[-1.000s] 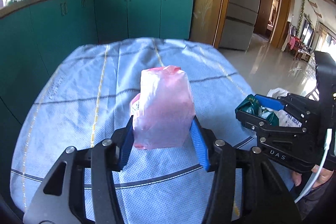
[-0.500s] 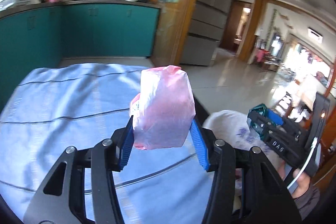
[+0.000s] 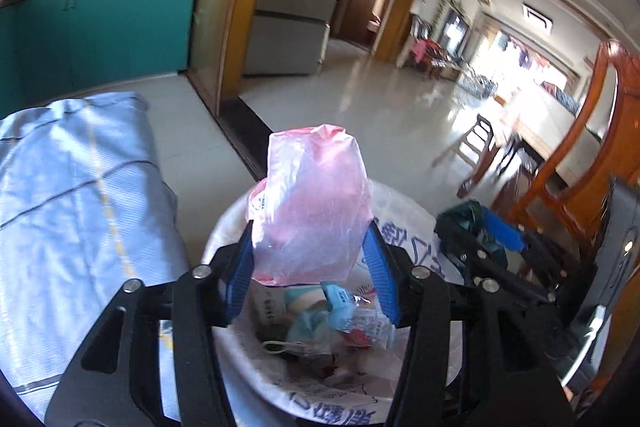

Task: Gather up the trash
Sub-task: 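Drop the pink bag with the left tool while the right tool drops the green wrapper into the wastebasket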

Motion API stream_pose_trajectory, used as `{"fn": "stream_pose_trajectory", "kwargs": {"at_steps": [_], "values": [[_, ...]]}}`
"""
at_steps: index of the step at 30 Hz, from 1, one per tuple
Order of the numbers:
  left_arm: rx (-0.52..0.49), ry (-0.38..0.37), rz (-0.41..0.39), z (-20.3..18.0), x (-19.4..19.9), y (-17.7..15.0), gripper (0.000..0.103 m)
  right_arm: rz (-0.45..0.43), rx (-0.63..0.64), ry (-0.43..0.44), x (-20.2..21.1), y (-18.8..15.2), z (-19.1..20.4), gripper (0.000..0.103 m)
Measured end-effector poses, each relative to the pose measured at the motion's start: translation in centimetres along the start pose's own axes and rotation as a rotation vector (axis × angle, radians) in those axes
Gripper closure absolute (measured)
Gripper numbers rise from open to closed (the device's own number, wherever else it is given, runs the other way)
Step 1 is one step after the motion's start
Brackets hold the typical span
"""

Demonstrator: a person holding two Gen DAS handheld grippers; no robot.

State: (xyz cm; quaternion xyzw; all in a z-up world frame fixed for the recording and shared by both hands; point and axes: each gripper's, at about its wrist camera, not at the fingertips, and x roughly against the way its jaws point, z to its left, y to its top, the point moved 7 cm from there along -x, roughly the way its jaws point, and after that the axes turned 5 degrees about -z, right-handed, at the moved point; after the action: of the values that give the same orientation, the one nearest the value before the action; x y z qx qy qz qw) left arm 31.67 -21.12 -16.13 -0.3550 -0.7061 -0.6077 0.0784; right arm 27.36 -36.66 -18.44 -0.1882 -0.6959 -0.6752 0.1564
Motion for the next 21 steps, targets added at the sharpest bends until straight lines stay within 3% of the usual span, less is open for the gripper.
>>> {"fn": "stream_pose_trajectory", "kwargs": {"at_steps": [4,10,15,17,19,21], "values": [[0.006,0.002,-0.002,0.0,-0.3,-0.7,0.023,0.004,-0.008,-0.03,-0.3,0.0,-0.4,0.047],[0.041,0.063,-0.06,2.5,2.9,0.0,0.017,-0.059,-0.037,-0.032,0.9,0.6,-0.6,0.02],[0.032,0.212,-0.168,4.6,10.7,-0.3,0.009,-0.144,-0.033,-0.011,3.2,0.8,1.0,0.013],[0.02,0.28,-0.211,5.4,14.2,-0.6,0.003,-0.169,-0.066,-0.011,6.0,0.2,2.2,0.01],[-0.014,0.349,-0.239,5.7,17.7,-1.2,0.003,-0.197,-0.097,0.017,9.3,-0.2,3.7,0.003],[-0.055,0.428,-0.262,5.9,21.2,-1.9,0.003,-0.216,-0.092,0.049,12.2,-0.2,5.3,0.003]]}}
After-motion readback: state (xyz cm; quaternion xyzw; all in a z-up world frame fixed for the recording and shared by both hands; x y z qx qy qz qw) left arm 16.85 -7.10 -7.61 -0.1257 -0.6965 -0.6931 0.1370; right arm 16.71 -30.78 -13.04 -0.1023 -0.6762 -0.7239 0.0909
